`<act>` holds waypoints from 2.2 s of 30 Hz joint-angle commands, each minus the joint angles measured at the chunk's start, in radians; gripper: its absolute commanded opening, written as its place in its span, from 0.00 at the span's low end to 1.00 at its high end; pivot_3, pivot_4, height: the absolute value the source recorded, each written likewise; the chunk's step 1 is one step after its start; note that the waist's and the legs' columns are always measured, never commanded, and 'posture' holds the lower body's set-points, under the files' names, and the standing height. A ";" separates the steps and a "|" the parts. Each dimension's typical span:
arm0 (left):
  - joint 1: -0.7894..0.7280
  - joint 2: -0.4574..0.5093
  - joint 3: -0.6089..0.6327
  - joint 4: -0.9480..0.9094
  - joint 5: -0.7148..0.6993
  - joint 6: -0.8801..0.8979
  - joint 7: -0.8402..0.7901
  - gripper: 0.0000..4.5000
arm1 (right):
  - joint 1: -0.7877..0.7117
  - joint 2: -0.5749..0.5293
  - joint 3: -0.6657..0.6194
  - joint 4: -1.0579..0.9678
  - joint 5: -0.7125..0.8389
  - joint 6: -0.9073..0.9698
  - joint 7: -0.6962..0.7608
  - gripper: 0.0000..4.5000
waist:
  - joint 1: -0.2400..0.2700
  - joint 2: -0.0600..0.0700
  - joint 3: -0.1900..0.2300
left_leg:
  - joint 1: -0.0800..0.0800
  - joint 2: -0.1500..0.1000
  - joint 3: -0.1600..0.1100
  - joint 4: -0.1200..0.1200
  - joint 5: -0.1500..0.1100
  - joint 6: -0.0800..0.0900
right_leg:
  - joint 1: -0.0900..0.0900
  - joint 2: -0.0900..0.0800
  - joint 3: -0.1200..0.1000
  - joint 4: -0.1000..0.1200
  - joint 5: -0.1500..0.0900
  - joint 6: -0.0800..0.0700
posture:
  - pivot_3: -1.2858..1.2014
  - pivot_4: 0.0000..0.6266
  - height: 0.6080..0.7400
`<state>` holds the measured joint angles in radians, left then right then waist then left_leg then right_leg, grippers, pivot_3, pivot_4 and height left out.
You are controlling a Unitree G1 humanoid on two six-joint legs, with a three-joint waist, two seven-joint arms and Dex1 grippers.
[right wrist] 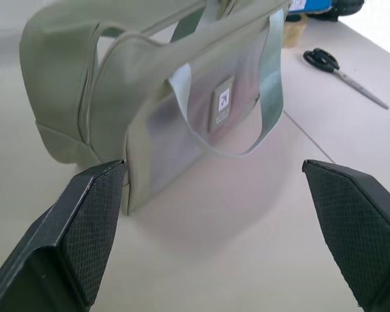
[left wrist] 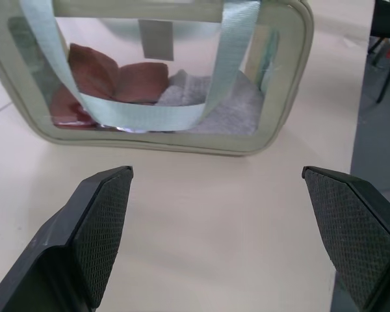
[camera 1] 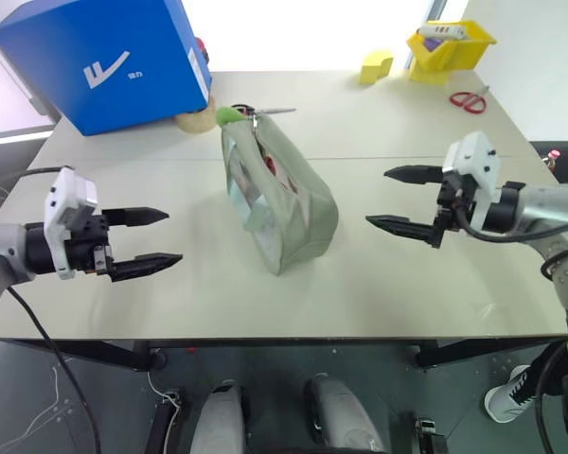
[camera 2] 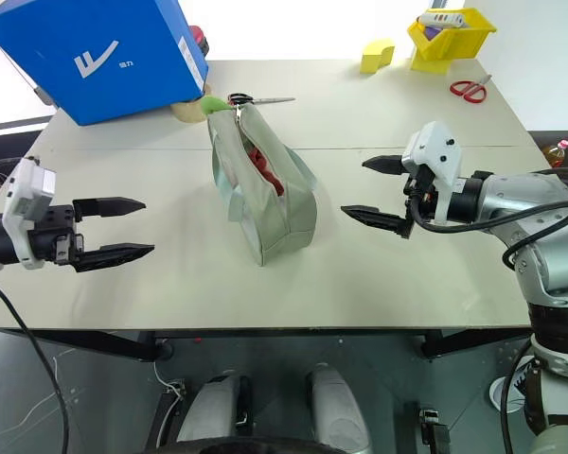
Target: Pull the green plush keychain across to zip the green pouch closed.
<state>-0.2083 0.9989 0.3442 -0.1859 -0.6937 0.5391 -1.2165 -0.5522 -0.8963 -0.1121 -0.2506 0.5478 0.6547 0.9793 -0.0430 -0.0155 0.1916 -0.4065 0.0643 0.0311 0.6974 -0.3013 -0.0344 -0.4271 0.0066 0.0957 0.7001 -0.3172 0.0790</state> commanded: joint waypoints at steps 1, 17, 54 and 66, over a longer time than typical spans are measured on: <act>-0.027 -0.011 0.043 0.013 -0.005 -0.062 -0.015 0.99 | -0.095 0.011 -0.010 -0.023 0.044 0.064 -0.030 1.00 | -0.001 0.000 0.000 | 0.000 0.000 0.000 0.000 0.000 0.000 | 0.000 0.000 0.000 0.000 0.000 0.000 | 0.52 0.24 0.98; -0.138 -0.029 -0.002 0.132 0.006 -0.118 -0.092 0.99 | -0.819 0.492 0.315 0.347 0.017 0.748 -0.327 1.00 | -0.027 0.000 0.000 | -0.007 0.001 -0.001 -0.003 0.000 0.000 | -0.010 -0.002 -0.001 0.001 0.000 -0.001 | 0.52 0.24 0.98; -0.197 -0.102 0.119 0.061 -0.209 -0.001 0.042 1.00 | -0.694 0.122 0.597 0.170 -0.395 -0.201 0.256 0.01 | -0.030 0.000 0.000 | -0.014 0.001 -0.004 0.000 0.000 0.000 | -0.016 -0.001 -0.003 0.003 0.001 0.000 | 0.52 0.24 0.98; -0.196 -0.092 0.101 0.049 -0.206 0.014 0.037 1.00 | -0.567 0.135 0.587 0.020 -0.477 -0.165 0.293 0.01 | -0.026 0.000 0.000 | -0.013 0.001 -0.004 0.001 0.001 -0.002 | -0.014 -0.002 -0.003 0.004 0.001 0.000 | 0.52 0.24 0.98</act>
<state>-0.3955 0.8917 0.4276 -0.1141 -0.8848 0.5519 -1.1770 -1.1171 -0.7623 0.5109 -0.1909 0.0705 0.4772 1.2695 -0.0690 -0.0153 0.1917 -0.4196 0.0652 0.0271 0.6985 -0.3001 -0.0365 -0.4415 0.0048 0.0927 0.7038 -0.3165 0.0786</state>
